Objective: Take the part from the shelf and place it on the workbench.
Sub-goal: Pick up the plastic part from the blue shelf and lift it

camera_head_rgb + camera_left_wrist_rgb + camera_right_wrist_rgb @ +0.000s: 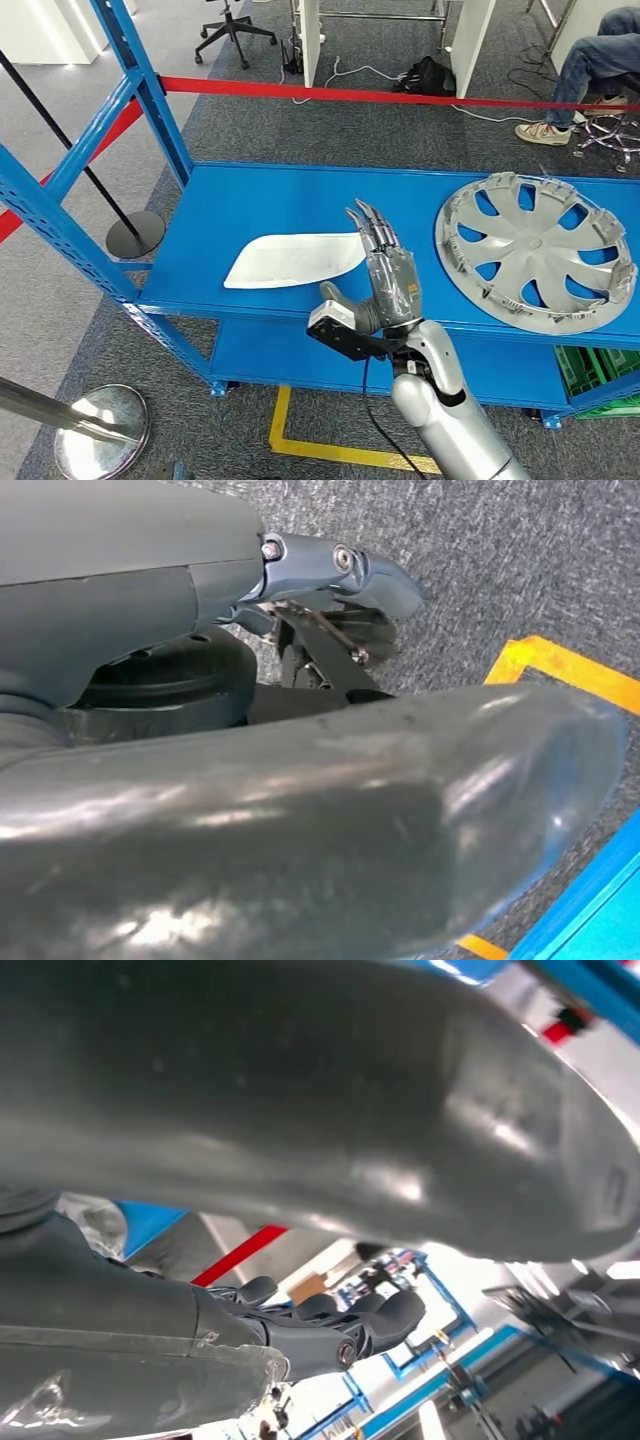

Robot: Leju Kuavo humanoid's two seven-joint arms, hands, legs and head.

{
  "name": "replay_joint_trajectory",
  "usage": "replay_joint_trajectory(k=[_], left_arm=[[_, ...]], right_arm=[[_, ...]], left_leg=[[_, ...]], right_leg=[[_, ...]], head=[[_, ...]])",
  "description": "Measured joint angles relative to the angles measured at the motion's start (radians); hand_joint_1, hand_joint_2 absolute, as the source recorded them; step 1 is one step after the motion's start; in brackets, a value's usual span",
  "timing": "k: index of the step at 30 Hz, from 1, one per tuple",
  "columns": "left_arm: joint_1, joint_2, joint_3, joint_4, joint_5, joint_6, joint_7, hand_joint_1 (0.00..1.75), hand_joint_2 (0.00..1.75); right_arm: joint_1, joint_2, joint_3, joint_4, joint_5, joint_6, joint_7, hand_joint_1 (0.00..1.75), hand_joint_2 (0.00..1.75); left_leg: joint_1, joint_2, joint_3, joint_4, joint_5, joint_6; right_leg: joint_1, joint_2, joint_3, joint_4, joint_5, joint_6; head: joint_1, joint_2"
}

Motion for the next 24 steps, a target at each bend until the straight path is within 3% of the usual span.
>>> replay_joint_trajectory(k=[2, 4, 7, 9, 10, 12, 13, 14, 15, 16, 17, 19, 20, 24], left_arm=[[0.000, 0.000, 0.000, 0.000, -0.005, -0.004, 0.002, 0.00, 0.00], [-0.002, -0.001, 0.000, 0.000, -0.009, -0.010, 0.005, 0.00, 0.00], [-0.002, -0.003, 0.000, 0.000, -0.013, -0.014, 0.008, 0.00, 0.00], [-0.002, -0.004, -0.001, 0.000, -0.015, -0.016, 0.010, 0.00, 0.00], [-0.002, -0.005, -0.001, 0.000, -0.017, -0.017, 0.012, 0.00, 0.00], [-0.003, -0.005, -0.004, 0.000, -0.022, -0.017, 0.015, 0.00, 0.00], [-0.003, -0.005, -0.005, 0.000, -0.024, -0.018, 0.015, 0.00, 0.00], [-0.003, -0.005, -0.006, 0.000, -0.024, -0.018, 0.016, 0.00, 0.00], [-0.003, -0.005, -0.006, 0.000, -0.025, -0.018, 0.015, 0.00, 0.00], [-0.003, -0.005, -0.007, 0.000, -0.025, -0.019, 0.015, 0.00, 0.00], [-0.003, -0.005, -0.008, 0.000, -0.025, -0.020, 0.015, 0.00, 0.00], [-0.003, -0.005, -0.011, 0.001, -0.025, -0.022, 0.014, 0.00, 0.00], [-0.003, -0.005, -0.013, 0.001, -0.025, -0.023, 0.013, 0.00, 0.00], [-0.004, -0.003, -0.021, 0.001, -0.026, -0.025, 0.012, 0.00, 0.00]], right_arm=[[-0.038, -0.004, -0.002, 0.040, 0.016, 0.011, 0.014, 0.00, 0.00], [-0.078, -0.008, -0.008, 0.080, 0.030, 0.016, 0.024, 0.00, 0.00], [-0.120, -0.014, -0.017, 0.133, 0.044, 0.023, 0.037, 0.00, 0.00], [-0.149, -0.018, -0.021, 0.171, 0.060, 0.029, 0.055, 0.00, 0.00], [-0.167, -0.022, -0.024, 0.196, 0.069, 0.030, 0.065, 0.00, 0.00], [-0.204, -0.030, -0.036, 0.259, 0.088, 0.020, 0.075, 0.00, 0.00], [-0.218, -0.034, -0.045, 0.292, 0.100, 0.005, 0.072, 0.00, 0.00], [-0.229, -0.039, -0.054, 0.322, 0.113, -0.015, 0.064, 0.00, 0.00], [-0.238, -0.045, -0.064, 0.349, 0.125, -0.035, 0.057, 0.00, 0.00], [-0.248, -0.050, -0.074, 0.373, 0.134, -0.050, 0.052, 0.00, 0.00], [-0.259, -0.055, -0.085, 0.393, 0.139, -0.056, 0.051, 0.00, 0.00], [-0.281, -0.061, -0.106, 0.425, 0.142, -0.057, 0.054, 0.00, 0.00], [-0.289, -0.063, -0.115, 0.437, 0.142, -0.055, 0.056, 0.00, 0.00], [-0.309, -0.069, -0.144, 0.470, 0.144, -0.036, 0.092, 0.00, 0.00]], left_leg=[[0.000, 0.001, 0.051, -0.120, 0.078, 0.005], [0.000, 0.001, 0.101, -0.232, 0.117, 0.011], [-0.001, -0.002, 0.111, -0.263, 0.115, 0.025], [0.001, -0.002, 0.112, -0.266, 0.117, 0.037], [0.003, -0.002, 0.113, -0.268, 0.118, 0.042], [0.003, -0.001, 0.113, -0.268, 0.117, 0.048], [0.002, -0.001, 0.114, -0.268, 0.117, 0.049], [0.002, -0.003, 0.115, -0.268, 0.116, 0.050], [0.002, -0.005, 0.117, -0.268, 0.115, 0.051], [0.002, -0.006, 0.121, -0.267, 0.113, 0.050], [0.002, -0.007, 0.125, -0.267, 0.111, 0.048], [-0.002, -0.008, 0.128, -0.265, 0.106, 0.040], [-0.004, -0.007, 0.128, -0.265, 0.105, 0.035], [-0.005, -0.006, 0.120, -0.253, 0.094, 0.017]], right_leg=[[-0.001, 0.002, 0.003, 0.000, -0.002, 0.003], [0.003, 0.004, 0.002, 0.003, -0.004, 0.011], [0.006, 0.003, -0.001, -0.002, -0.003, 0.028], [0.004, 0.001, -0.012, 0.018, -0.018, 0.038], [0.004, 0.000, -0.032, 0.057, -0.040, 0.042], [0.004, -0.002, -0.098, 0.189, -0.097, 0.048], [0.004, -0.002, -0.130, 0.251, -0.115, 0.050], [0.004, -0.002, -0.149, 0.283, -0.117, 0.051], [0.004, -0.002, -0.149, 0.274, -0.098, 0.050], [0.004, -0.002, -0.129, 0.225, -0.063, 0.049], [0.003, -0.003, -0.097, 0.152, -0.023, 0.048], [0.005, -0.002, -0.038, 0.032, 0.023, 0.044], [0.006, -0.001, -0.025, 0.006, 0.027, 0.041], [0.004, 0.001, -0.025, -0.002, 0.027, 0.019]], head=[[-0.001, 0.000], [-0.001, 0.000], [-0.001, 0.000], [0.002, 0.000], [0.004, 0.000], [0.009, 0.000], [0.009, 0.000], [0.010, 0.000], [0.010, 0.000], [0.010, 0.000], [0.011, 0.000], [0.010, 0.000], [0.009, 0.000], [0.005, 0.000]])
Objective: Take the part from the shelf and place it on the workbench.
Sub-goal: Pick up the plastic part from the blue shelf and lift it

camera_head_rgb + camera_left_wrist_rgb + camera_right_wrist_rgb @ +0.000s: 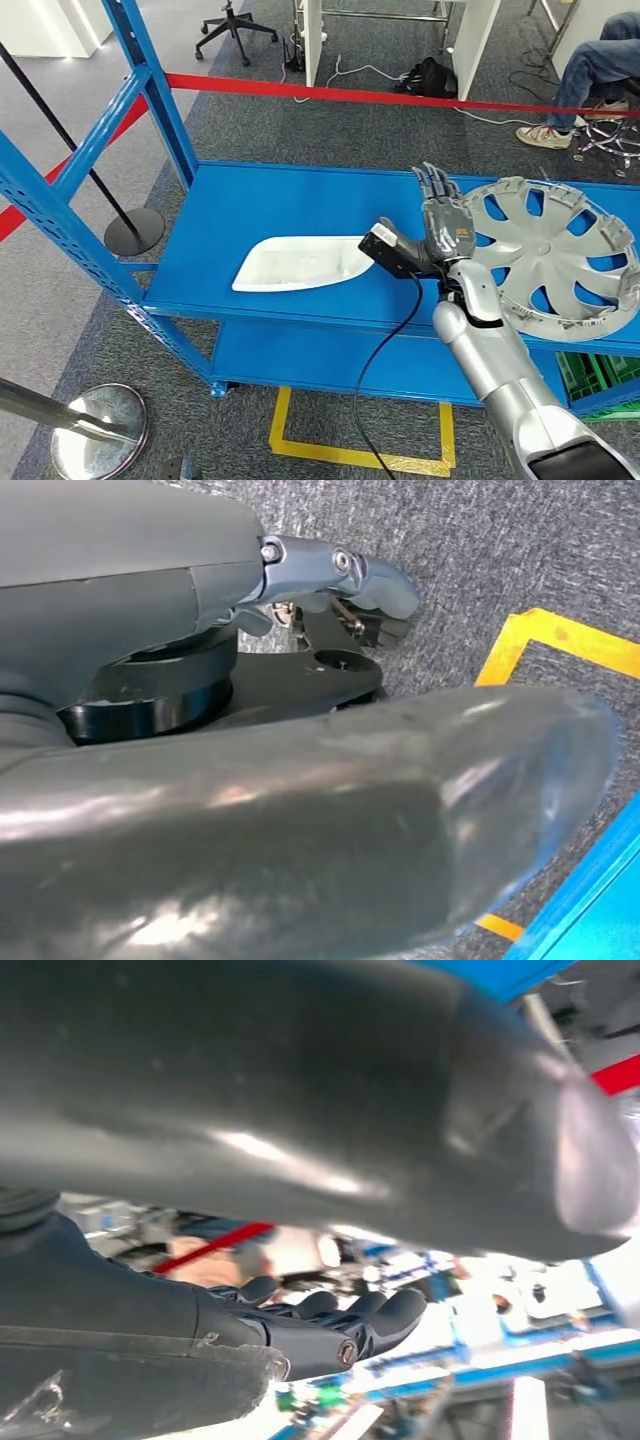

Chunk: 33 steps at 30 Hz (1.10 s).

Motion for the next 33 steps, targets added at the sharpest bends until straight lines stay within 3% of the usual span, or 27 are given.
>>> replay_joint_trajectory(k=[2, 4, 6, 7, 10, 12, 15, 17, 19, 20, 21, 22, 24, 26, 30, 32, 33], left_arm=[[0.000, 0.000, -0.002, 0.000, 0.000, -0.001, 0.000, 0.00, 0.00], [-0.001, 0.001, -0.002, 0.000, 0.000, -0.001, -0.002, 0.00, 0.00], [-0.001, 0.002, -0.002, 0.000, 0.000, -0.001, -0.003, 0.00, 0.00], [-0.001, 0.003, -0.002, 0.000, 0.000, -0.001, -0.003, 0.00, 0.00], [-0.001, 0.002, -0.003, 0.000, 0.000, -0.002, -0.003, 0.00, 0.00], [-0.002, 0.000, -0.003, 0.001, -0.001, -0.003, -0.002, 0.00, 0.00], [-0.001, 0.000, -0.003, 0.001, 0.000, -0.004, -0.002, 0.00, 0.00], [-0.001, -0.001, -0.003, 0.001, 0.001, -0.004, -0.002, 0.00, 0.00], [-0.001, -0.001, -0.003, 0.001, 0.002, -0.004, -0.001, 0.00, 0.00], [-0.001, -0.001, -0.003, 0.001, 0.002, -0.004, -0.001, 0.00, 0.00], [0.000, -0.001, -0.003, 0.001, 0.003, -0.004, -0.001, 0.00, 0.00], [0.000, -0.001, -0.003, 0.001, 0.003, -0.004, 0.000, 0.00, 0.00], [-0.001, -0.001, -0.003, 0.001, 0.004, -0.005, 0.000, 0.00, 0.00], [-0.001, -0.001, -0.003, 0.001, 0.005, -0.005, 0.001, 0.00, 0.00], [-0.001, 0.000, -0.003, 0.001, 0.005, -0.005, 0.002, 0.00, 0.00], [-0.001, 0.000, -0.003, 0.001, 0.005, -0.005, 0.003, 0.00, 0.00], [-0.001, 0.000, -0.003, 0.001, 0.005, -0.004, 0.003, 0.00, 0.00]], right_arm=[[-0.016, -0.003, -0.013, 0.011, 0.007, 0.010, 0.022, 0.00, 0.87], [-0.027, -0.008, -0.023, 0.025, 0.012, 0.019, 0.035, 0.00, 1.75], [-0.035, -0.016, -0.031, 0.046, 0.025, 0.029, 0.055, 0.00, 1.75], [-0.039, -0.021, -0.035, 0.057, 0.034, 0.034, 0.066, 0.00, 1.75], [-0.062, -0.038, -0.049, 0.083, 0.056, 0.039, 0.083, 0.00, 1.75], [-0.086, -0.055, -0.062, 0.113, 0.073, 0.041, 0.091, 0.00, 1.75], [-0.107, -0.081, -0.079, 0.162, 0.106, 0.062, 0.120, 0.00, 1.75], [-0.117, -0.096, -0.086, 0.191, 0.129, 0.083, 0.140, 0.00, 1.75], [-0.130, -0.111, -0.093, 0.232, 0.155, 0.101, 0.159, 0.00, 1.75], [-0.134, -0.118, -0.097, 0.253, 0.166, 0.109, 0.167, 0.00, 1.75], [-0.135, -0.123, -0.100, 0.272, 0.176, 0.117, 0.173, 0.00, 1.75], [-0.136, -0.128, -0.101, 0.285, 0.182, 0.127, 0.178, 0.00, 1.75], [-0.143, -0.136, -0.103, 0.308, 0.195, 0.156, 0.190, 0.00, 1.75], [-0.159, -0.144, -0.104, 0.333, 0.204, 0.192, 0.205, 0.00, 1.75], [-0.178, -0.155, -0.106, 0.378, 0.215, 0.241, 0.234, 0.00, 1.75], [-0.185, -0.161, -0.111, 0.396, 0.219, 0.252, 0.252, 0.00, 1.75], [-0.188, -0.164, -0.116, 0.406, 0.220, 0.257, 0.260, 0.00, 1.75]], left_leg=[[0.000, 0.002, -0.036, 0.075, -0.044, -0.010], [0.001, 0.003, -0.097, 0.195, -0.094, -0.015], [0.000, 0.003, -0.132, 0.257, -0.098, -0.016], [0.000, 0.003, -0.128, 0.242, -0.075, -0.014], [0.001, 0.003, -0.050, 0.070, 0.019, -0.008], [0.001, 0.002, -0.022, 0.007, 0.029, 0.002], [0.002, -0.001, -0.022, -0.002, 0.025, 0.021], [0.004, -0.002, -0.021, -0.004, 0.027, 0.031], [0.003, -0.002, -0.021, -0.004, 0.027, 0.037], [0.002, -0.002, -0.021, -0.004, 0.027, 0.038], [0.001, -0.003, -0.020, -0.004, 0.027, 0.039], [0.001, -0.003, -0.019, -0.004, 0.026, 0.040], [0.001, -0.003, -0.016, -0.003, 0.024, 0.038], [-0.003, -0.003, -0.015, -0.002, 0.021, 0.031], [-0.005, -0.003, -0.016, -0.003, 0.019, 0.015], [-0.005, 0.000, -0.039, 0.048, -0.017, 0.004], [-0.004, 0.001, -0.064, 0.104, -0.048, -0.001]], right_leg=[[-0.004, -0.001, 0.001, -0.002, 0.001, -0.008], [-0.004, -0.002, 0.001, -0.002, 0.000, -0.012], [-0.004, -0.003, 0.001, -0.002, -0.001, -0.012], [-0.004, -0.002, 0.002, -0.002, -0.001, -0.012], [-0.003, -0.001, 0.002, 0.001, -0.004, -0.004], [0.001, 0.001, -0.003, 0.003, -0.002, 0.007], [0.000, -0.001, -0.010, 0.005, -0.007, 0.023], [-0.001, -0.003, -0.038, 0.066, -0.044, 0.032], [0.000, -0.003, -0.100, 0.196, -0.103, 0.036], [0.000, -0.003, -0.130, 0.255, -0.121, 0.036], [0.000, -0.003, -0.146, 0.282, -0.121, 0.035], [0.000, -0.003, -0.145, 0.271, -0.103, 0.033], [0.000, -0.004, -0.087, 0.145, -0.034, 0.030], [0.001, -0.003, -0.028, 0.029, 0.006, 0.026], [0.001, -0.001, -0.012, -0.001, 0.009, 0.010], [-0.004, -0.003, -0.010, -0.004, 0.011, 0.001], [-0.005, -0.004, -0.009, -0.004, 0.011, -0.002]], head=[[-0.005, 0.000], [-0.008, 0.000], [-0.008, 0.000], [-0.008, 0.000], [-0.009, 0.000], [-0.010, 0.000], [-0.010, 0.000], [-0.005, 0.000], [-0.001, 0.000], [0.000, 0.000], [0.000, 0.000], [0.001, 0.000], [0.002, 0.000], [0.001, 0.000], [0.000, 0.000], [-0.004, 0.000], [-0.007, 0.000]])
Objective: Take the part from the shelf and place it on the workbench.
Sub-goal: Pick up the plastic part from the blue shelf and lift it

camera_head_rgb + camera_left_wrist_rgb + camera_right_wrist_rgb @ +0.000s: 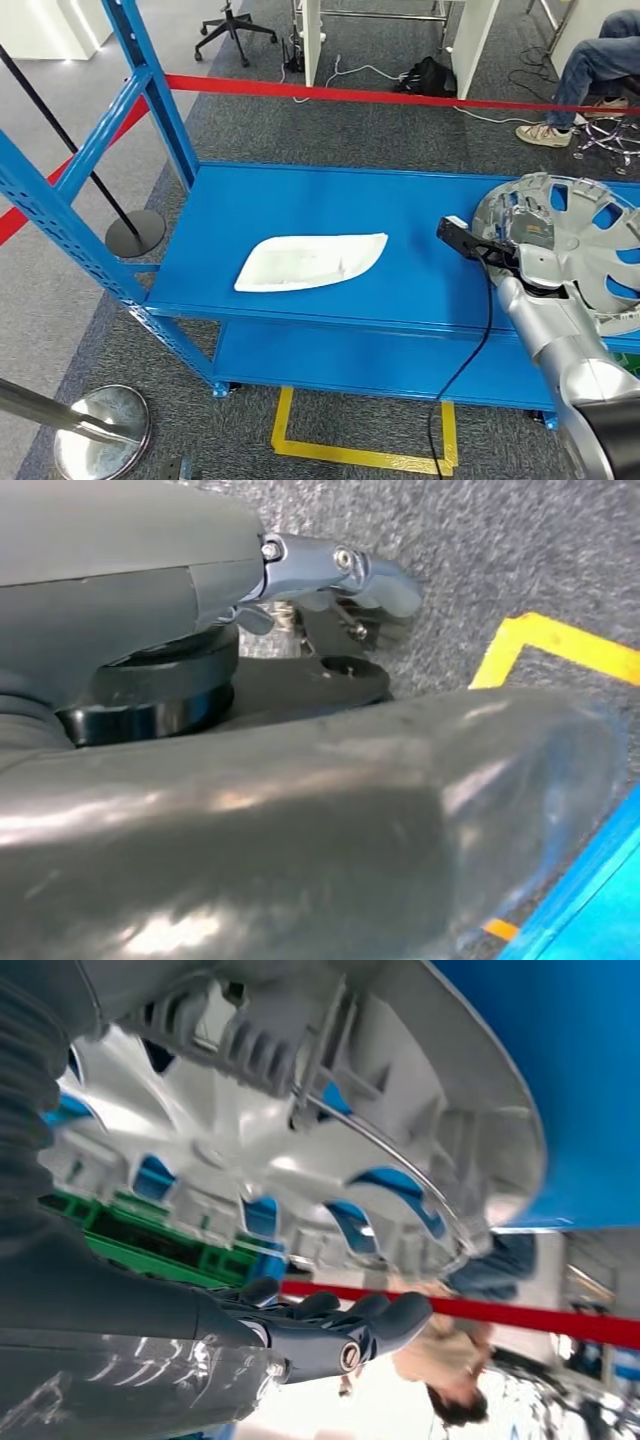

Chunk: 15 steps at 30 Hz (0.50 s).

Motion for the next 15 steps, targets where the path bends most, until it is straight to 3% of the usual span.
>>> replay_joint_trajectory(k=[2, 3, 4, 6, 8, 9, 12, 13, 15], left_arm=[[0.000, 0.001, 0.000, 0.000, 0.000, 0.002, 0.000, 0.00, 0.00], [0.000, 0.002, 0.000, 0.000, 0.000, 0.002, 0.000, 0.00, 0.00], [0.000, 0.003, 0.000, 0.000, 0.000, 0.003, 0.001, 0.00, 0.00], [0.000, 0.003, 0.000, 0.000, 0.000, 0.003, 0.002, 0.00, 0.00], [0.000, 0.001, 0.000, 0.000, 0.000, 0.003, 0.004, 0.00, 0.00], [0.000, 0.000, 0.000, 0.000, 0.000, 0.003, 0.005, 0.00, 0.00], [0.000, -0.002, 0.000, 0.000, 0.000, 0.004, 0.007, 0.00, 0.00], [0.000, -0.002, 0.000, 0.000, 0.000, 0.004, 0.007, 0.00, 0.00], [0.000, -0.002, 0.000, 0.000, 0.000, 0.004, 0.008, 0.00, 0.00]], right_arm=[[-0.004, -0.006, -0.010, 0.022, 0.002, 0.008, 0.015, 0.00, 1.75], [-0.006, -0.008, -0.014, 0.031, 0.003, 0.012, 0.020, 0.00, 1.75], [-0.009, -0.010, -0.018, 0.041, 0.003, 0.017, 0.026, 0.00, 1.75], [-0.017, -0.015, -0.030, 0.059, 0.004, 0.034, 0.037, 0.00, 1.75], [-0.025, -0.023, -0.042, 0.074, 0.006, 0.054, 0.047, 0.00, 1.75], [-0.027, -0.027, -0.047, 0.080, 0.006, 0.062, 0.051, 0.00, 1.75], [-0.029, -0.037, -0.060, 0.098, 0.006, 0.076, 0.058, 0.00, 1.75], [-0.029, -0.039, -0.062, 0.102, 0.006, 0.077, 0.059, 0.44, 1.75], [-0.029, -0.043, -0.063, 0.110, 0.006, 0.078, 0.060, 1.31, 1.75]], left_leg=[[0.001, 0.001, -0.063, 0.132, -0.056, -0.005], [0.001, 0.001, -0.081, 0.169, -0.061, -0.005], [0.001, 0.001, -0.081, 0.169, -0.048, -0.005], [0.002, 0.001, -0.029, 0.065, 0.019, -0.004], [0.004, 0.001, 0.034, -0.057, 0.062, -0.002], [0.005, -0.001, 0.049, -0.089, 0.066, 0.002], [0.004, -0.003, 0.051, -0.103, 0.065, 0.024], [0.005, -0.002, 0.052, -0.104, 0.066, 0.030], [0.006, -0.001, 0.052, -0.105, 0.068, 0.040]], right_leg=[[-0.001, -0.001, 0.001, 0.000, -0.001, -0.002], [-0.001, -0.001, 0.001, 0.000, -0.001, -0.003], [-0.001, 0.000, 0.003, 0.000, -0.001, -0.002], [-0.002, 0.000, 0.008, 0.000, -0.003, 0.001], [0.001, 0.001, 0.008, 0.004, -0.007, 0.010], [0.003, 0.001, 0.007, 0.004, -0.007, 0.015], [0.003, 0.001, 0.005, 0.001, -0.006, 0.029], [0.002, 0.001, 0.000, 0.010, -0.014, 0.033], [0.001, 0.000, -0.041, 0.097, -0.065, 0.040]], head=[[-0.003, 0.000], [-0.004, 0.000], [-0.004, 0.000], [-0.005, 0.000], [-0.007, 0.000], [-0.007, 0.000], [-0.004, 0.000], [-0.002, 0.000], [0.004, 0.000]])
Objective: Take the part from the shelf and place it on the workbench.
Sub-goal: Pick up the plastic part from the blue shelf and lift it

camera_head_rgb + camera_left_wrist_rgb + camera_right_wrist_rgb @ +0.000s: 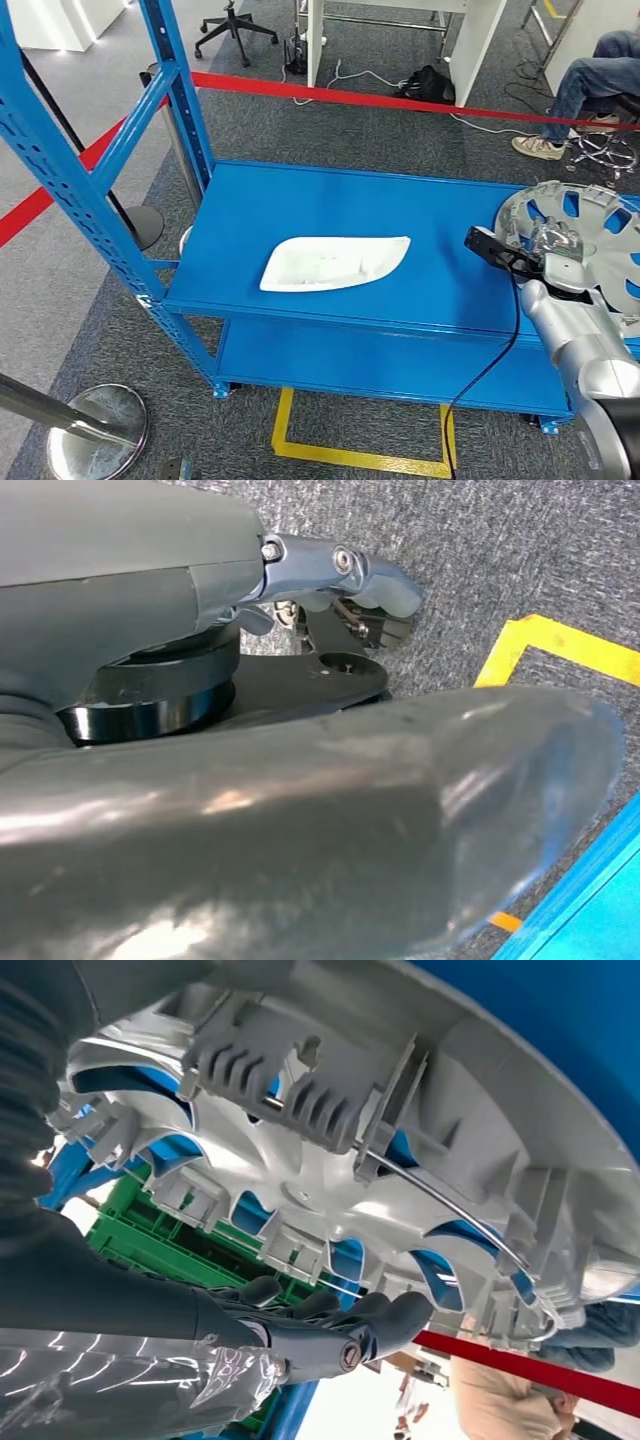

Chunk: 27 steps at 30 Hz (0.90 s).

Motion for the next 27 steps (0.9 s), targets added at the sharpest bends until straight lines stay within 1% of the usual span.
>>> replay_joint_trajectory(k=[1, 2, 3, 4, 5, 6, 7, 8, 9, 10, 11, 13, 14, 15, 17, 18, 19, 20, 21, 22, 23, 24, 25, 27], left_arm=[[0.000, 0.000, 0.000, 0.000, 0.000, 0.000, 0.000, 0.00, 0.00], [0.000, 0.000, 0.000, 0.000, 0.000, 0.000, 0.000, 0.00, 0.00], [0.000, 0.000, 0.000, 0.000, 0.000, 0.000, 0.000, 0.00, 0.00], [0.000, 0.000, 0.000, 0.000, 0.001, 0.000, 0.000, 0.00, 0.00], [0.000, 0.000, 0.000, 0.000, 0.002, 0.000, 0.000, 0.00, 0.00], [0.000, 0.000, 0.000, 0.000, 0.004, 0.000, 0.000, 0.00, 0.00], [0.000, 0.000, 0.000, 0.000, 0.005, 0.000, 0.000, 0.00, 0.00], [0.000, 0.000, 0.000, 0.000, 0.006, 0.000, 0.000, 0.00, 0.00], [0.000, 0.000, 0.000, 0.000, 0.006, 0.000, 0.000, 0.00, 0.00], [0.000, 0.000, 0.000, 0.000, 0.006, 0.000, 0.000, 0.00, 0.00], [-0.001, 0.001, 0.000, 0.000, 0.007, 0.000, 0.000, 0.00, 0.00], [-0.001, 0.001, 0.000, 0.000, 0.007, 0.000, -0.001, 0.00, 0.00], [-0.001, 0.002, 0.000, 0.000, 0.008, 0.000, -0.002, 0.00, 0.00], [-0.001, 0.002, 0.000, 0.000, 0.009, 0.000, -0.002, 0.00, 0.00], [-0.001, 0.002, 0.000, 0.000, 0.013, 0.002, -0.004, 0.00, 0.87], [-0.001, 0.003, 0.000, 0.000, 0.014, 0.004, -0.005, 0.00, 1.31], [-0.001, 0.003, 0.001, 0.000, 0.016, 0.006, -0.006, 0.00, 1.75], [-0.001, 0.003, 0.001, 0.000, 0.016, 0.008, -0.006, 0.00, 1.75], [-0.001, 0.003, 0.001, 0.000, 0.016, 0.010, -0.006, 0.00, 1.75], [-0.001, 0.003, 0.001, 0.000, 0.016, 0.010, -0.006, 0.00, 1.75], [-0.002, 0.002, 0.001, 0.000, 0.017, 0.010, -0.006, 0.00, 1.75], [-0.002, 0.001, 0.001, 0.000, 0.019, 0.010, -0.006, 0.00, 1.75], [-0.002, 0.001, 0.001, 0.000, 0.023, 0.008, -0.006, 0.00, 1.75], [-0.002, 0.000, 0.003, 0.000, 0.037, -0.002, -0.005, 0.00, 1.75]], right_arm=[[0.002, -0.001, 0.000, 0.004, 0.000, 0.000, 0.000, 1.75, 1.75], [0.004, -0.001, -0.001, 0.008, -0.001, 0.000, 0.000, 1.75, 1.75], [0.007, 0.000, -0.002, 0.012, -0.002, 0.000, 0.000, 1.75, 1.75], [0.008, 0.000, -0.004, 0.015, -0.004, 0.000, -0.001, 1.75, 1.75], [0.008, 0.000, -0.007, 0.018, -0.005, 0.000, -0.002, 1.75, 1.75], [0.007, 0.001, -0.010, 0.020, -0.006, 0.001, -0.005, 1.75, 1.75], [0.006, 0.002, -0.013, 0.021, -0.006, 0.001, -0.008, 1.75, 1.75], [0.004, 0.004, -0.015, 0.023, -0.007, 0.001, -0.011, 1.75, 1.75], [0.002, 0.006, -0.018, 0.024, -0.008, 0.000, -0.014, 1.75, 1.75], [-0.001, 0.008, -0.021, 0.024, -0.008, -0.001, -0.016, 1.75, 1.75], [-0.003, 0.010, -0.023, 0.025, -0.008, -0.002, -0.017, 1.75, 1.75], [-0.008, 0.013, -0.025, 0.025, -0.008, -0.004, -0.018, 1.75, 1.75], [-0.011, 0.013, -0.026, 0.025, -0.008, -0.004, -0.019, 1.75, 1.75], [-0.013, 0.014, -0.027, 0.026, -0.007, -0.005, -0.020, 1.75, 1.75], [-0.013, 0.016, -0.032, 0.027, -0.006, -0.008, -0.026, 1.75, 1.75], [-0.013, 0.017, -0.035, 0.029, -0.006, -0.010, -0.030, 1.75, 1.75], [-0.012, 0.017, -0.037, 0.031, -0.006, -0.012, -0.033, 1.75, 1.75], [-0.012, 0.018, -0.039, 0.032, -0.006, -0.014, -0.035, 1.75, 1.75], [-0.012, 0.019, -0.041, 0.033, -0.006, -0.015, -0.038, 1.75, 1.75], [-0.012, 0.020, -0.043, 0.033, -0.006, -0.017, -0.040, 1.75, 1.75], [-0.012, 0.021, -0.045, 0.033, -0.006, -0.018, -0.042, 1.75, 1.75], [-0.012, 0.021, -0.047, 0.033, -0.006, -0.020, -0.044, 1.75, 1.75], [-0.012, 0.021, -0.049, 0.033, -0.006, -0.022, -0.047, 1.75, 1.75], [-0.011, 0.022, -0.051, 0.033, -0.006, -0.028, -0.051, 1.75, 1.75]], left_leg=[[-0.001, 0.000, 0.000, 0.000, 0.000, 0.003], [-0.001, 0.000, 0.000, 0.000, -0.001, 0.005], [-0.002, -0.001, 0.000, 0.000, -0.001, 0.006], [-0.002, -0.001, 0.001, 0.001, -0.002, 0.006], [-0.002, -0.002, 0.003, 0.001, -0.002, 0.006], [-0.002, -0.002, 0.005, 0.001, -0.004, 0.004], [-0.003, -0.003, 0.008, 0.001, -0.006, 0.002], [-0.005, -0.003, 0.009, 0.002, -0.008, -0.002], [-0.007, -0.003, 0.009, 0.002, -0.008, -0.007], [-0.008, -0.003, 0.008, 0.000, -0.008, -0.011], [-0.007, -0.003, 0.008, -0.002, -0.006, -0.015], [-0.006, -0.003, 0.007, 0.001, -0.012, -0.026], [-0.006, -0.002, -0.002, 0.021, -0.027, -0.032], [-0.006, -0.001, -0.020, 0.062, -0.053, -0.038], [-0.005, 0.001, -0.084, 0.195, -0.117, -0.044], [-0.005, 0.001, -0.113, 0.254, -0.136, -0.046], [-0.005, 0.001, -0.128, 0.285, -0.138, -0.046], [-0.005, 0.001, -0.125, 0.276, -0.120, -0.046], [-0.005, 0.001, -0.103, 0.230, -0.088, -0.045], [-0.004, 0.002, -0.069, 0.163, -0.052, -0.043], [-0.004, 0.003, -0.035, 0.094, -0.025, -0.043], [-0.003, 0.003, -0.010, 0.042, -0.009, -0.039], [-0.002, 0.003, 0.002, 0.012, -0.004, -0.035], [-0.003, 0.001, 0.001, 0.001, -0.005, -0.021]], right_leg=[[0.000, -0.001, -0.033, 0.072, -0.034, 0.002], [0.000, -0.001, -0.067, 0.144, -0.062, 0.003], [0.000, 0.000, -0.090, 0.189, -0.073, 0.003], [0.000, 0.000, -0.095, 0.196, -0.064, 0.001], [0.000, -0.001, -0.081, 0.163, -0.038, 0.000], [0.000, -0.001, -0.048, 0.095, -0.001, -0.003], [0.000, -0.001, -0.010, 0.021, 0.029, -0.004], [0.001, -0.001, 0.021, -0.040, 0.050, -0.006], [0.002, 0.000, 0.041, -0.079, 0.060, -0.008], [0.003, 0.001, 0.047, -0.091, 0.058, -0.010], [0.005, 0.002, 0.047, -0.093, 0.059, -0.015], [0.002, 0.002, 0.049, -0.097, 0.061, -0.026], [0.000, 0.001, 0.050, -0.099, 0.063, -0.032], [-0.003, 0.000, 0.051, -0.101, 0.064, -0.037], [-0.003, -0.001, 0.050, -0.102, 0.064, -0.041], [-0.003, -0.001, 0.050, -0.101, 0.064, -0.041], [-0.003, -0.001, 0.050, -0.101, 0.064, -0.041], [-0.004, -0.001, 0.050, -0.101, 0.064, -0.041], [-0.004, -0.001, 0.051, -0.101, 0.064, -0.040], [-0.005, 0.000, 0.051, -0.101, 0.064, -0.037], [-0.003, 0.001, 0.050, -0.099, 0.064, -0.033], [-0.002, 0.002, 0.047, -0.097, 0.064, -0.028], [0.000, 0.003, 0.044, -0.096, 0.065, -0.023], [0.000, 0.003, 0.041, -0.099, 0.068, -0.013]], head=[[0.003, 0.000], [0.005, 0.000], [0.005, 0.000], [0.006, 0.000], [0.006, 0.000], [0.006, 0.000], [0.006, 0.000], [0.006, 0.000], [0.005, 0.000], [0.005, 0.000], [0.005, 0.000], [0.004, 0.000], [0.002, 0.000], [0.000, 0.000], [-0.004, 0.000], [-0.004, 0.000], [-0.004, 0.000], [-0.004, 0.000], [-0.004, 0.000], [-0.004, 0.000], [-0.005, 0.000], [-0.005, 0.000], [-0.005, 0.000], [-0.003, 0.000]])
